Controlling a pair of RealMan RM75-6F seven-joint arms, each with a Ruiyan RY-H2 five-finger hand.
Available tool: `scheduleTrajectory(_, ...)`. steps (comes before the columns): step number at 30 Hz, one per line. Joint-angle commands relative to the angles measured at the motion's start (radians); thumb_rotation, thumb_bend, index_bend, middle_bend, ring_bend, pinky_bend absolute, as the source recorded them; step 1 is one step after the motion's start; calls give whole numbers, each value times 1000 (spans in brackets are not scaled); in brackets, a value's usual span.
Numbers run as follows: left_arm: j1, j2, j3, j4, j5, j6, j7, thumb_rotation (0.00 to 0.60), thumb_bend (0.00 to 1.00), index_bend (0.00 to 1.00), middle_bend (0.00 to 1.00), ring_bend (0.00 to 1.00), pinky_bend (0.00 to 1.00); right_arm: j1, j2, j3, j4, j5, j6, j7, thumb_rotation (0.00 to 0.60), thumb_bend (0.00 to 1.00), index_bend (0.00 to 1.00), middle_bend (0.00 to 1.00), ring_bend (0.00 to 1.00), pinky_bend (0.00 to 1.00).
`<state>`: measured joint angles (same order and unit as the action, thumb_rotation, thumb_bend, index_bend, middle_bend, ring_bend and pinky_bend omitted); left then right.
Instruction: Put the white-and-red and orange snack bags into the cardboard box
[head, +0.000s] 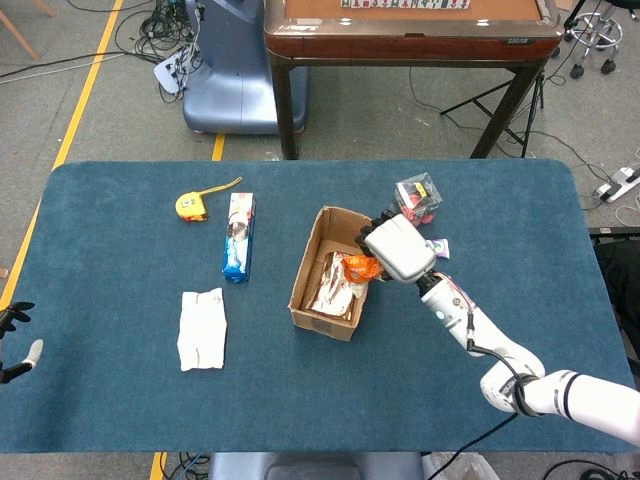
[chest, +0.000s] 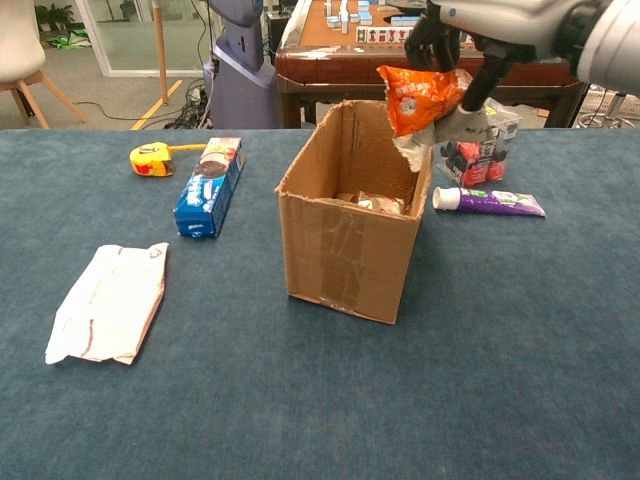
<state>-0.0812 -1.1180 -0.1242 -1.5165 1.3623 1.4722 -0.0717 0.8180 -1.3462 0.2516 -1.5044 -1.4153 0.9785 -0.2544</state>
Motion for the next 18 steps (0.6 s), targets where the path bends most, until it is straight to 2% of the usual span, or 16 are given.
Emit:
scheduleTrajectory(1,1,2,-1,-1,-1,2,-2,600,299,280,405,420,568,38,-43,27,45,17,-11,8,600,0,700,576,530,456)
scheduleTrajectory(6,5,4,-2,0,-3,5,-11,600,299,280,405,420,568,82,-95,46,99,40,-28,7,600,0,700,563,525,455)
scheduleTrajectory(11,7,5,0,0,1,8,-16,600,299,280,405,420,567,117,-136,47,144,55,-55,25,600,0,665,495,465,456)
scheduleTrajectory(15,9,5,1,0,4,13,-19,600,299,280,405,420,568,129,-139,35,153,58,-77,32,600,0,509,374,347,448)
scheduleTrajectory(18,11,6,1,-1,5,14,-20,600,299,280,405,420,568,131,-128,27,146,69,-91,29,600,0,367,283,265,395)
